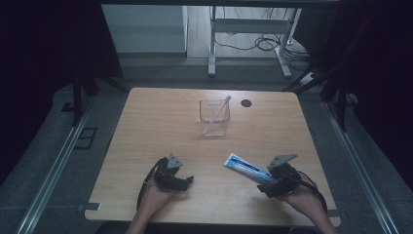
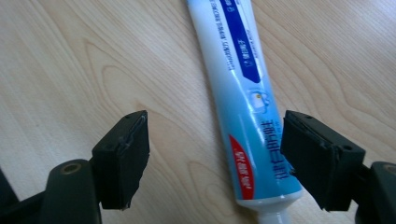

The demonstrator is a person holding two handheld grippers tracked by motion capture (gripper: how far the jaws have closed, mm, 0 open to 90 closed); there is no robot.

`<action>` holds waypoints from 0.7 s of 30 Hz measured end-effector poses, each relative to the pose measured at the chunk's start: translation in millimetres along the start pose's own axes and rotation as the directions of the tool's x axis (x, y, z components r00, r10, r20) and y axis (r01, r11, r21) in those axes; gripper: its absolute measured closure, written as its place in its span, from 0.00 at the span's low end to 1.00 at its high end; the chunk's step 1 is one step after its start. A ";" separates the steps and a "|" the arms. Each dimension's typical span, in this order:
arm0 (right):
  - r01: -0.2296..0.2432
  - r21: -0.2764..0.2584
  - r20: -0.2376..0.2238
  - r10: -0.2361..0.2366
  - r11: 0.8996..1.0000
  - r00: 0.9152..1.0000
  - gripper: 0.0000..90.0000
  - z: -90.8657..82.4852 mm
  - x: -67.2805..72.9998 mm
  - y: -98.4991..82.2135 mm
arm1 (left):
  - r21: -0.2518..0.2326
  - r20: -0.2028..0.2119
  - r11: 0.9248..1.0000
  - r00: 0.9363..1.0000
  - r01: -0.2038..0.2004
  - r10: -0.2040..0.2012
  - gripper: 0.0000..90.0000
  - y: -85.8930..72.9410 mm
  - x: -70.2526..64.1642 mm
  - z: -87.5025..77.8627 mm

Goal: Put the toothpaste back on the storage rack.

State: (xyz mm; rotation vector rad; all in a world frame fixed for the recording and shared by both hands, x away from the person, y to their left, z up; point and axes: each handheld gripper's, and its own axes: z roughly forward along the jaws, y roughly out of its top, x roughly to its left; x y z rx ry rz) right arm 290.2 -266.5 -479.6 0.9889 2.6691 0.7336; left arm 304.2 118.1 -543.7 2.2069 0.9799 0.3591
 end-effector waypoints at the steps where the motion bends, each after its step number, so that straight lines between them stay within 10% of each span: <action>1: -0.002 0.011 0.001 0.002 1.000 1.000 0.26 0.3 -1.1 1.9 | 0.000 0.000 1.000 1.000 0.000 0.000 0.15 0.0 0.0 0.0; 21: 0.066 0.195 0.003 -0.068 0.979 0.998 0.41 31.3 -12.1 38.3 | 0.002 0.000 1.000 1.000 0.000 0.000 0.15 0.1 0.0 -0.2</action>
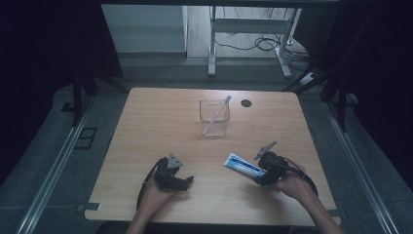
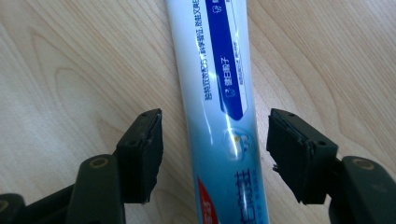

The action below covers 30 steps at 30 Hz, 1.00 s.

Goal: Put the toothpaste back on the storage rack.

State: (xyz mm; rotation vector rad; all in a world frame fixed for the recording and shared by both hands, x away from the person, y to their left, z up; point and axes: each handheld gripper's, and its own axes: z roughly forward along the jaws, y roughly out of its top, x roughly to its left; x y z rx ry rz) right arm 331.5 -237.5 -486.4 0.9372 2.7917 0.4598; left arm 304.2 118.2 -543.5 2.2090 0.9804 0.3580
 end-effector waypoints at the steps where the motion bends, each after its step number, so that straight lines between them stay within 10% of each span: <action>1: 0.000 0.000 0.000 0.000 1.000 1.000 0.41 0.0 0.0 0.0 | 0.000 0.000 1.000 1.000 0.000 0.000 0.15 0.0 0.0 0.0; 20: 0.046 0.126 0.005 -0.047 0.991 0.999 0.56 21.6 -1.0 23.6 | 0.000 0.000 1.000 1.000 0.000 0.000 0.15 0.0 0.0 0.0; 30: 0.032 0.094 -0.008 -0.032 0.995 0.999 0.76 14.4 -4.5 21.4 | 0.000 0.000 1.000 1.000 0.000 0.000 0.15 0.0 0.0 0.0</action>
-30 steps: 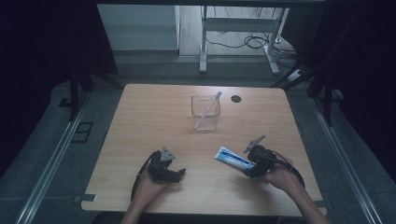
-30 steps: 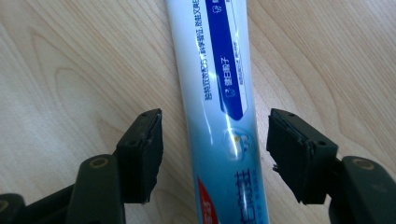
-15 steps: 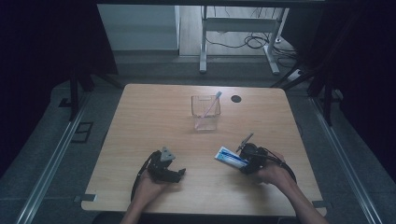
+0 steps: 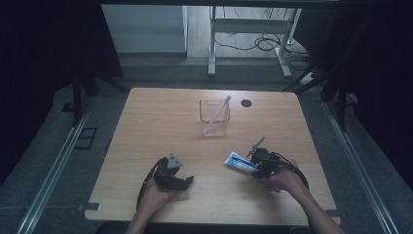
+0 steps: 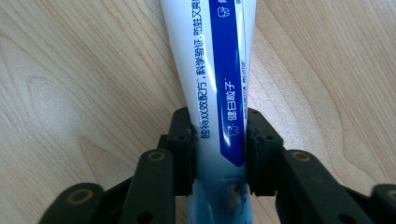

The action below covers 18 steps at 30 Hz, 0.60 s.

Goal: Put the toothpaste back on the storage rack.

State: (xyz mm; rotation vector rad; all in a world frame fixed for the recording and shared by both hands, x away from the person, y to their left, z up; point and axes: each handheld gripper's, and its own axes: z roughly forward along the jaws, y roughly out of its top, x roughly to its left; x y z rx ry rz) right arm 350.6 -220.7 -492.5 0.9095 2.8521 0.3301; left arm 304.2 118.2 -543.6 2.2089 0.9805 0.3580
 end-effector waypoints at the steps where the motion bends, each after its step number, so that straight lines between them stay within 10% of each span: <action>1: -0.005 -0.007 -0.002 0.005 1.000 1.000 0.77 -0.4 -0.4 -0.7 | 0.000 0.000 1.000 1.000 0.000 0.000 0.15 0.0 0.0 0.0; 18: -0.052 -0.131 -0.025 0.050 0.990 0.998 0.80 -11.9 -5.7 -9.9 | 0.000 0.000 1.000 1.000 -0.001 0.001 0.15 0.0 0.1 0.0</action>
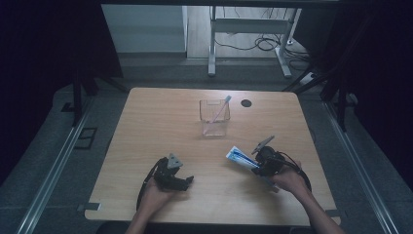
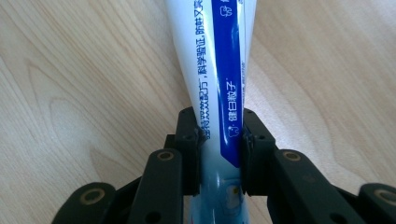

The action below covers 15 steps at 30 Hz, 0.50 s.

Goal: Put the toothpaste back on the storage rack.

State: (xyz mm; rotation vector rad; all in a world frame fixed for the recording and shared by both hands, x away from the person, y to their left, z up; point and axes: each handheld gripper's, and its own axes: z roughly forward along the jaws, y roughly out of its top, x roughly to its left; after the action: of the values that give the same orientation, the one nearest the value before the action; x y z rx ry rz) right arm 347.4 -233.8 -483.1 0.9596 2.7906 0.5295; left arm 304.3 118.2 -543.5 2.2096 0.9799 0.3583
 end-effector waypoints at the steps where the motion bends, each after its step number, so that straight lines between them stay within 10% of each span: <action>1: -0.004 -0.009 -0.002 0.004 1.000 1.000 0.80 -1.7 -0.5 0.2 | 0.000 0.000 1.000 1.000 0.000 0.000 0.15 0.0 0.0 0.0; 15: -0.029 -0.129 -0.007 0.028 0.991 1.000 0.81 -22.4 -6.1 10.5 | 0.000 -0.001 1.000 1.000 -0.006 0.006 0.15 0.1 0.3 0.0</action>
State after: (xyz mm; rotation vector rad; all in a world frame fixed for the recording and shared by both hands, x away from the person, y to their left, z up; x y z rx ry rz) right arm 352.6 -236.2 -458.3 0.9734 2.7121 0.7075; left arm 304.5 118.4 -543.4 2.2125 0.9743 0.3623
